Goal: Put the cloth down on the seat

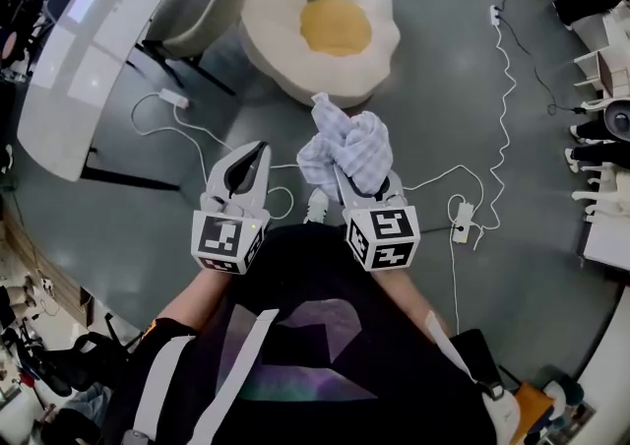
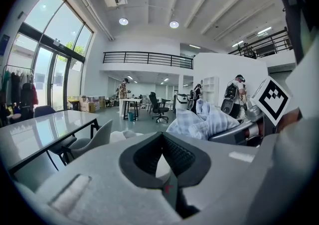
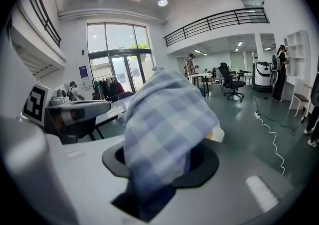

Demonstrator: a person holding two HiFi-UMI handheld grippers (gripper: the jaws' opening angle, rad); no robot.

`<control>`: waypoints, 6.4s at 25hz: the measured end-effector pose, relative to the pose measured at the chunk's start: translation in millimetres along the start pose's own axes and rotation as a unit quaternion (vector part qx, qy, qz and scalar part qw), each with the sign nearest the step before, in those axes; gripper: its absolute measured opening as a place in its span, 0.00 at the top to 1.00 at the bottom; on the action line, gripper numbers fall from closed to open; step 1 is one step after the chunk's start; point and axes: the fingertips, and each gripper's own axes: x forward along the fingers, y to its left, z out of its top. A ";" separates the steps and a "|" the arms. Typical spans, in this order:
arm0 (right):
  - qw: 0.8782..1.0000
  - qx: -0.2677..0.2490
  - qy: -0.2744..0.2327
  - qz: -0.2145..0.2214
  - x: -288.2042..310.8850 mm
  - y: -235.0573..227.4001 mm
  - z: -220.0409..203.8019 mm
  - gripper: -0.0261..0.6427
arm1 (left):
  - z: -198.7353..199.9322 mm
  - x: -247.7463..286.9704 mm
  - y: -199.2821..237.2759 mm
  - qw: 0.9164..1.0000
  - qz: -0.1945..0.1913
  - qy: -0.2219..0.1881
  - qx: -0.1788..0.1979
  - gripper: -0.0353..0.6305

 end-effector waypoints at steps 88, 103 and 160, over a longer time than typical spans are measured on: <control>0.994 0.015 0.064 -0.088 282.5 -164.2 189.9 0.69 | 94.3 365.7 171.9 0.995 -0.099 0.027 -0.010 0.95; 0.997 0.006 0.080 -0.006 306.0 -234.2 187.9 0.69 | 102.4 419.8 135.7 0.999 -0.030 0.036 -0.011 0.95; 0.978 0.019 0.208 0.003 563.2 -330.6 77.5 0.67 | -100.1 611.9 243.8 0.986 0.030 0.157 -0.042 0.95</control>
